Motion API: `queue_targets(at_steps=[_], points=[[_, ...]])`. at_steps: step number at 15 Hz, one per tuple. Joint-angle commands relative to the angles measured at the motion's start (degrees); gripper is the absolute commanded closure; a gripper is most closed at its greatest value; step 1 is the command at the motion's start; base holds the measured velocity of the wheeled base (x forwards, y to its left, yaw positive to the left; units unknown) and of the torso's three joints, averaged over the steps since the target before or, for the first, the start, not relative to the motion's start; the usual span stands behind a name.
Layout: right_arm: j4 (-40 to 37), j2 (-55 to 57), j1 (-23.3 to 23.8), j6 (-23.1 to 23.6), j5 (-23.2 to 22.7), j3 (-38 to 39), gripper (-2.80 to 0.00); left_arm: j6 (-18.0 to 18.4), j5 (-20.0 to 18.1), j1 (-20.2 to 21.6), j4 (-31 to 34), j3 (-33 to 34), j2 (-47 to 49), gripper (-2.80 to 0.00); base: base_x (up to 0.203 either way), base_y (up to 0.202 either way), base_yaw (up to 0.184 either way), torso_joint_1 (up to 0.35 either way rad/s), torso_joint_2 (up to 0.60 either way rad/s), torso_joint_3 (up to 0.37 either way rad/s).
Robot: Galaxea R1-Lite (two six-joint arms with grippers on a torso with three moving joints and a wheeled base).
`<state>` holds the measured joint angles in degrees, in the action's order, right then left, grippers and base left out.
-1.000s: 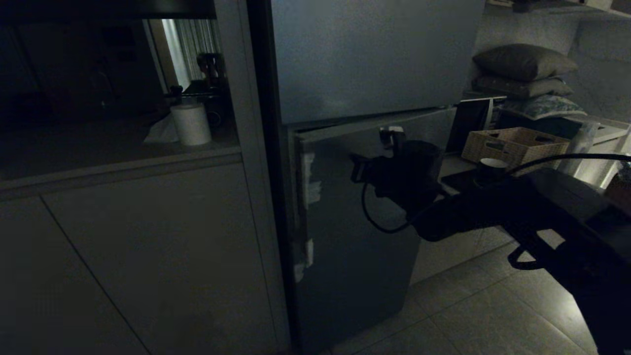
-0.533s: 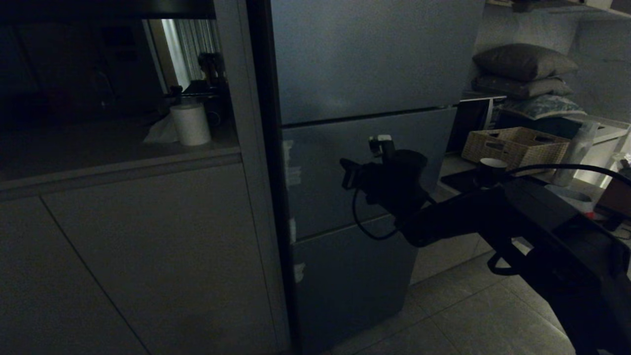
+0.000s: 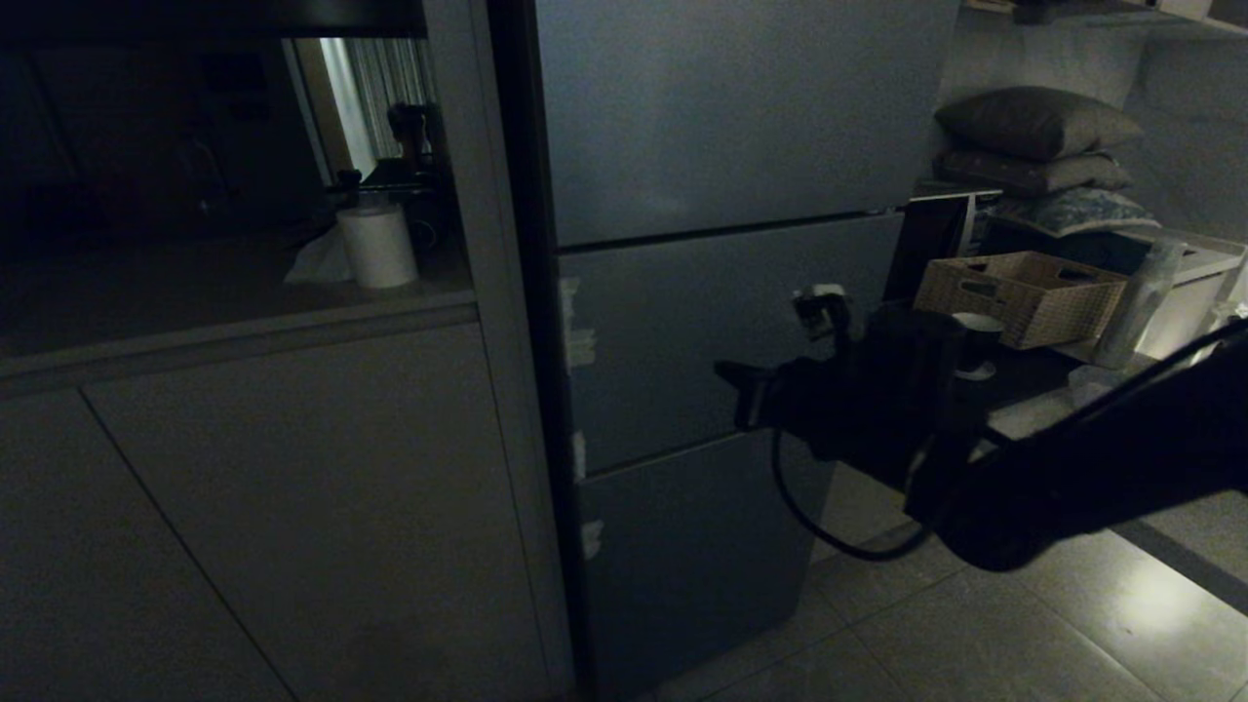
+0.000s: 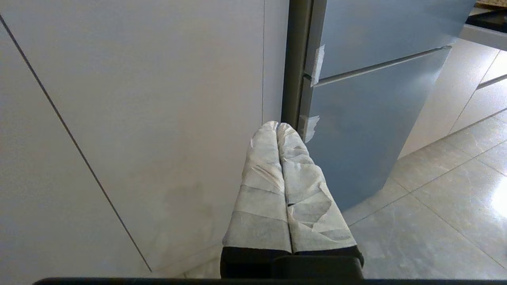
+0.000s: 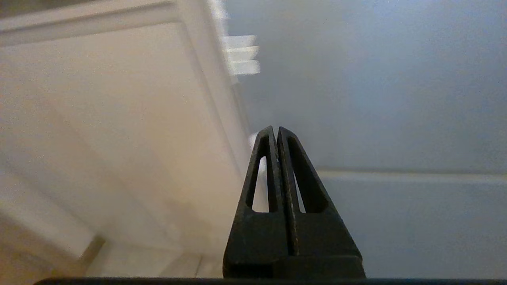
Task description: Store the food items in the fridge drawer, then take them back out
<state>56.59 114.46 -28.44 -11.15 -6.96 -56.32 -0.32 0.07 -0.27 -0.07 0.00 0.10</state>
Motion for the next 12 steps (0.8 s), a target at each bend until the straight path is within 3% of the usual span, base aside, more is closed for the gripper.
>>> queue_targets(at_steps=[1, 3, 5, 8, 10, 12], points=[[0.39, -19.29, -0.43, 0.08, 0.61, 12.15, 0.0, -0.03, 0.01, 0.0, -0.01, 0.0, -0.01, 0.0, 0.0, 0.0, 0.0, 0.0, 0.0, 0.0], [0.4, -33.65, -0.48, 1.75, 3.13, 28.56, 0.0, -0.03, 0.01, 0.0, -0.01, 0.0, -0.01, 0.0, 0.0, 0.0, 0.0, 0.0, 0.0, 0.0], [0.25, -46.57, -0.33, 5.85, 9.09, 44.4, 0.0, -0.03, 0.01, 0.0, -0.01, 0.0, -0.01, 0.0, 0.0, 0.0, 0.0, 0.0, 0.0, 0.0], [-7.83, -67.41, 1.51, 9.51, 19.85, 52.46, 0.0, -0.03, 0.01, 0.0, -0.01, 0.0, -0.01, 0.0, 0.0, 0.0, 0.0, 0.0, 0.0, 0.0], [-19.25, -77.59, 8.0, 10.98, 22.51, 54.37, 0.0, -0.03, 0.01, 0.0, -0.01, 0.0, -0.01, 0.0, 0.0, 0.0, 0.0, 0.0, 0.0, 0.0], [-29.29, -82.22, 19.67, 12.15, 16.39, 55.39, 0.0, -0.03, 0.01, 0.0, -0.01, 0.0, -0.01, 0.0, 0.0, 0.0, 0.0, 0.0, 0.0, 0.0]])
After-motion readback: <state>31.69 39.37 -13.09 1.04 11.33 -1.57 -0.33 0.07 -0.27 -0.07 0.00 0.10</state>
